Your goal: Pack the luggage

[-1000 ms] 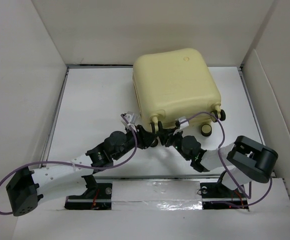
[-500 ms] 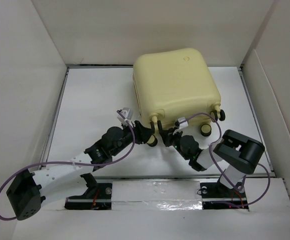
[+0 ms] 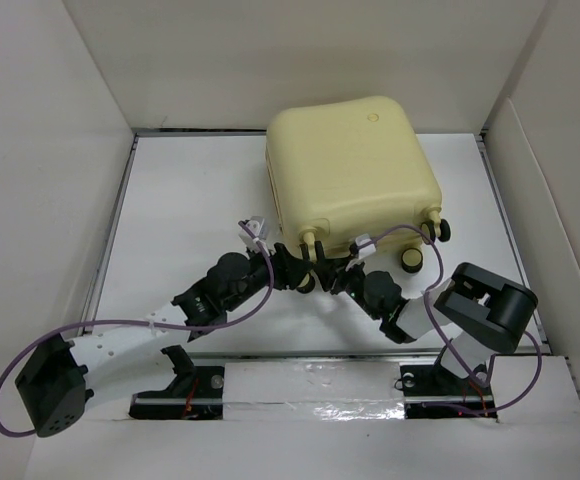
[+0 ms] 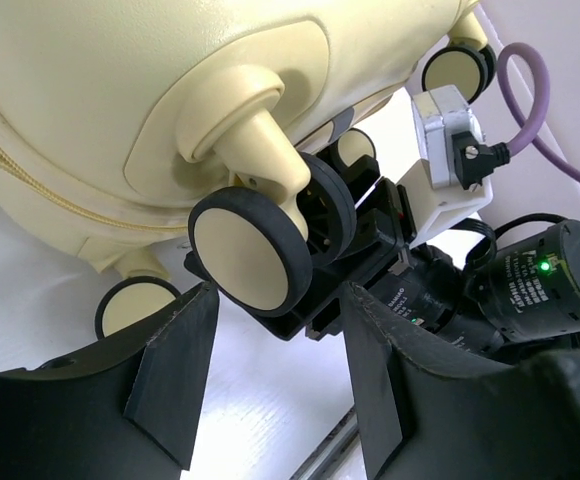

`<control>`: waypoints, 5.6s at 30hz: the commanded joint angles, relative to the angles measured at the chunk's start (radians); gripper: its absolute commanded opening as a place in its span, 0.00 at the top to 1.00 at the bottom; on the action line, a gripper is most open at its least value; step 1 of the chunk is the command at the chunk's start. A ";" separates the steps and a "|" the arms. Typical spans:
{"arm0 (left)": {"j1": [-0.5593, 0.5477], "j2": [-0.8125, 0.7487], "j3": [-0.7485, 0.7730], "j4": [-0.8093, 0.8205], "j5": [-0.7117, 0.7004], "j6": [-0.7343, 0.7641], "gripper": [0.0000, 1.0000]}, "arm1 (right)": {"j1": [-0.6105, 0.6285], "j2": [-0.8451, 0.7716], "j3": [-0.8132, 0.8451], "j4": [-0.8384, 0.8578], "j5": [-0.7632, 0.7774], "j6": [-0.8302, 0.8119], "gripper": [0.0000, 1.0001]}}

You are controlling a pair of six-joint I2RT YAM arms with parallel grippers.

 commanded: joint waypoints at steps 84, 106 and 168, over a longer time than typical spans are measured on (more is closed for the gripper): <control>0.063 -0.047 0.287 0.052 -0.045 -0.032 0.34 | 0.484 -0.008 0.052 0.203 0.463 0.031 0.20; 0.051 0.202 0.047 0.239 0.041 0.043 0.63 | 0.252 -0.654 0.543 -1.536 0.477 0.059 0.07; -0.214 0.661 0.162 0.710 -0.283 0.226 0.60 | -0.107 -0.325 0.680 -1.275 -0.269 -0.160 0.58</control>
